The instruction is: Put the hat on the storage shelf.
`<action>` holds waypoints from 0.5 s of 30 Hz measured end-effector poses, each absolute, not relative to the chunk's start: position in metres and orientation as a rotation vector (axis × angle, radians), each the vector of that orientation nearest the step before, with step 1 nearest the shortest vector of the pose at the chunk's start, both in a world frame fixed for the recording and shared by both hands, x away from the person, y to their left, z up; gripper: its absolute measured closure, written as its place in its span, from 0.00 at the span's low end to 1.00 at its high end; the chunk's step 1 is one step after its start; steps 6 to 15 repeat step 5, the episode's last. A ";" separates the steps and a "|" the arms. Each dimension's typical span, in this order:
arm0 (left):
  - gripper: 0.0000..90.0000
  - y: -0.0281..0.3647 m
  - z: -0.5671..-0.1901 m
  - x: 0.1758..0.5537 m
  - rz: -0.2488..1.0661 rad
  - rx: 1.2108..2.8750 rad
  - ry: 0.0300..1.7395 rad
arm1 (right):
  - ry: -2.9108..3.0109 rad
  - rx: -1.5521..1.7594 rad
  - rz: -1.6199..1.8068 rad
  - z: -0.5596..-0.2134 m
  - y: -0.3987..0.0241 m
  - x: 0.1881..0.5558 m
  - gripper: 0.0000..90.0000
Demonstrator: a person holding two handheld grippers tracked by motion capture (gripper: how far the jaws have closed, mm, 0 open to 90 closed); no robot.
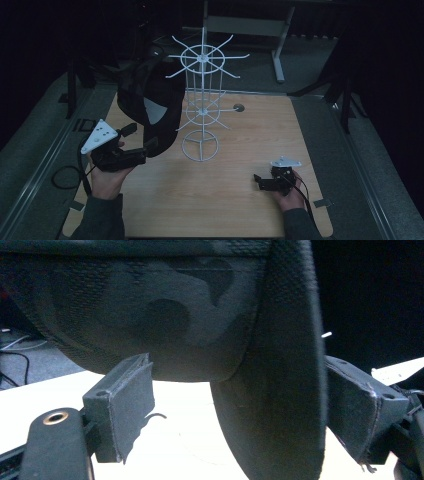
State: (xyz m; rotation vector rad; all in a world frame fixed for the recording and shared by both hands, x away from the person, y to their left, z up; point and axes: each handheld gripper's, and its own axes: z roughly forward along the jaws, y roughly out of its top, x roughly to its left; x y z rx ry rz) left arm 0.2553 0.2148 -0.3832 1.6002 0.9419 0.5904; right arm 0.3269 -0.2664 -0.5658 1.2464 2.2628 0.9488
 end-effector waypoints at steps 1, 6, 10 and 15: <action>0.20 0.215 -0.383 0.255 0.591 1.601 0.947 | 2.263 1.245 0.949 -0.566 -0.266 0.327 0.12; 0.19 0.213 -0.383 0.255 0.585 1.612 0.953 | 2.263 1.245 0.950 -0.566 -0.266 0.327 0.13; 0.19 0.213 -0.383 0.255 0.585 1.612 0.953 | 2.263 1.245 0.950 -0.566 -0.266 0.327 0.13; 0.19 0.213 -0.383 0.255 0.585 1.612 0.953 | 2.263 1.245 0.950 -0.566 -0.266 0.327 0.13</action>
